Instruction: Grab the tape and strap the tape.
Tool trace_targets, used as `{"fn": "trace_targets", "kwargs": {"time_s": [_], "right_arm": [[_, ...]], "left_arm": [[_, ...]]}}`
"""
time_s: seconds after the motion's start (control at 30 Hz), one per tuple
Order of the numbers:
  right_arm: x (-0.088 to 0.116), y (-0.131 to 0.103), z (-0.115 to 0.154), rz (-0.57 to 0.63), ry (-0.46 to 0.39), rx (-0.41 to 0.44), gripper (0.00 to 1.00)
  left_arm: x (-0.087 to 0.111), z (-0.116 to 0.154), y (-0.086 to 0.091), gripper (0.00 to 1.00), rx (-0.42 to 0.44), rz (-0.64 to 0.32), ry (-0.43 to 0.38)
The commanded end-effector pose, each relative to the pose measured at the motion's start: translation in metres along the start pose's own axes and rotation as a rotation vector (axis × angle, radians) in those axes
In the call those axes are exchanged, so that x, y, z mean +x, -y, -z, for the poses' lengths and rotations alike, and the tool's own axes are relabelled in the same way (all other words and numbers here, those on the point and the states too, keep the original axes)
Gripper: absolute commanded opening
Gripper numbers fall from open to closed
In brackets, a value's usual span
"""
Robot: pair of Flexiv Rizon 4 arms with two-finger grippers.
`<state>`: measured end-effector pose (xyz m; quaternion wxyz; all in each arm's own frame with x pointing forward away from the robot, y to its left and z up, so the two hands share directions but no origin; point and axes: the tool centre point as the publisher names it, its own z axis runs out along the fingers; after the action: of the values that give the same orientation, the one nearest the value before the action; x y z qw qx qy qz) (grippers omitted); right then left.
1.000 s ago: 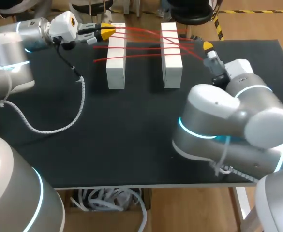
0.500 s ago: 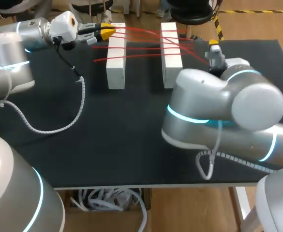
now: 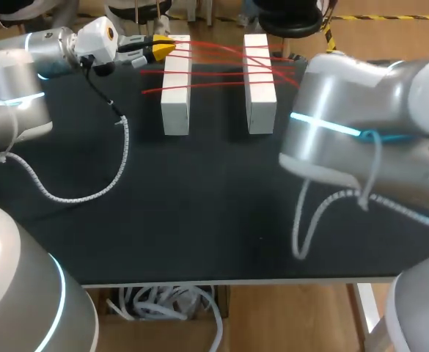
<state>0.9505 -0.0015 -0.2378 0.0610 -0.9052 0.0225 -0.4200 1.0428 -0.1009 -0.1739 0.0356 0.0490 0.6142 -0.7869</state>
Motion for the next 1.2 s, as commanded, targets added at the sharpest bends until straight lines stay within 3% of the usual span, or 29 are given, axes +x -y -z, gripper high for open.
{"fn": "trace_targets", "kwargs": {"time_s": [0.03, 0.27, 0.6, 0.83, 1.2], "right_arm": [[0.000, -0.004, 0.009, 0.002, -0.037, 0.112, 1.00], [-0.002, 0.001, 0.007, -0.027, -0.199, 0.115, 1.00], [-0.007, 0.004, 0.009, -0.102, -0.345, 0.052, 1.00], [0.001, 0.011, 0.004, -0.133, -0.396, 0.048, 1.00], [0.012, 0.023, -0.016, -0.240, -0.405, 0.037, 1.00]], "left_arm": [[-0.001, 0.000, -0.002, 0.00, 0.004, -0.001, -0.004], [-0.001, 0.000, -0.002, 0.00, 0.004, -0.001, -0.004], [-0.001, 0.000, -0.002, 0.00, 0.004, -0.001, -0.004], [-0.001, 0.000, -0.002, 0.00, 0.004, -0.001, -0.004], [-0.001, 0.000, -0.002, 0.00, 0.004, -0.001, -0.004]]}}
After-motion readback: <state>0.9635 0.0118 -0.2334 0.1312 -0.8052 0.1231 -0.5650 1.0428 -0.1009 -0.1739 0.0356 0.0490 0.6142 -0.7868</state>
